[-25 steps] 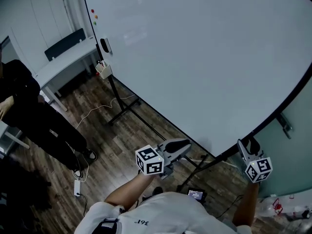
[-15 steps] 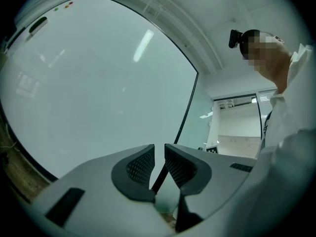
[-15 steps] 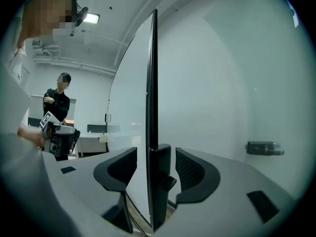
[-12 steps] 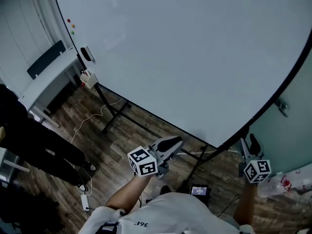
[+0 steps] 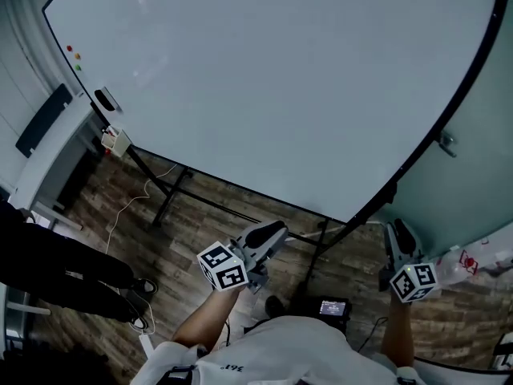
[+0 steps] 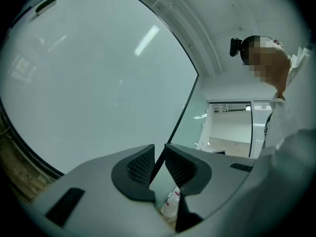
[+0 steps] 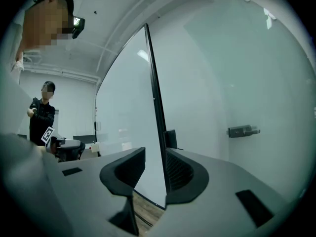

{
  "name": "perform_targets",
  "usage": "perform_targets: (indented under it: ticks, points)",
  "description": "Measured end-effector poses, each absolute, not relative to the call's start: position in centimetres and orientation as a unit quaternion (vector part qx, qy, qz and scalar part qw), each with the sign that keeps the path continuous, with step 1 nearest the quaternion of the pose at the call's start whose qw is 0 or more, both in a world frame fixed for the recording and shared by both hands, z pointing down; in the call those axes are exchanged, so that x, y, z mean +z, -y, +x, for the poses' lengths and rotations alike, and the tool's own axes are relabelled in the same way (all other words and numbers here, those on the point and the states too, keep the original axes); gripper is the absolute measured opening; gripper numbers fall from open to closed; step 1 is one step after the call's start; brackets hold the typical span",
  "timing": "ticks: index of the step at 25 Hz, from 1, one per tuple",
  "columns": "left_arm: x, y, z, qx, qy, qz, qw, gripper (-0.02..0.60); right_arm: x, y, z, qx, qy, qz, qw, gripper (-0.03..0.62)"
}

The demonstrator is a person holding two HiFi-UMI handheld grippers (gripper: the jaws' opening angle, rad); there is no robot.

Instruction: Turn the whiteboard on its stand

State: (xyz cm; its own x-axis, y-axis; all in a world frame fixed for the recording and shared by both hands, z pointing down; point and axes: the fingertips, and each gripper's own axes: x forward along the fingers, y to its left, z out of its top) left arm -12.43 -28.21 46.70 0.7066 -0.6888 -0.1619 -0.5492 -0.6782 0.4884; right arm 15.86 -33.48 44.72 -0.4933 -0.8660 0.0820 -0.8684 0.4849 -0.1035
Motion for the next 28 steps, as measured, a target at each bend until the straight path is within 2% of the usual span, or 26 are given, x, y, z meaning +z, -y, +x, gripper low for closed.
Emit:
perform_targets:
  ticks: [3,6,15,28]
  points:
    - [46.6,27.8,-11.9,-0.169,0.341,0.902,0.205,0.052,45.0,32.5,15.1,0.062,0.868,0.493,0.016,0.096]
    - [46.4,27.1,-11.7,-0.172,0.351,0.897,0.205,0.052,45.7,31.9,13.5,0.069,0.88,0.47,0.017,0.074]
    - [46.2,23.1,-9.6,-0.175,0.367,0.891,0.201,0.052,46.8,27.8,9.7,0.093,0.91,0.402,0.025,0.051]
    - [46.9,15.7,-3.2,-0.165,0.361,0.891,0.222,0.052,47.7,19.2,13.3,0.095,0.918,0.384,0.036,0.045]
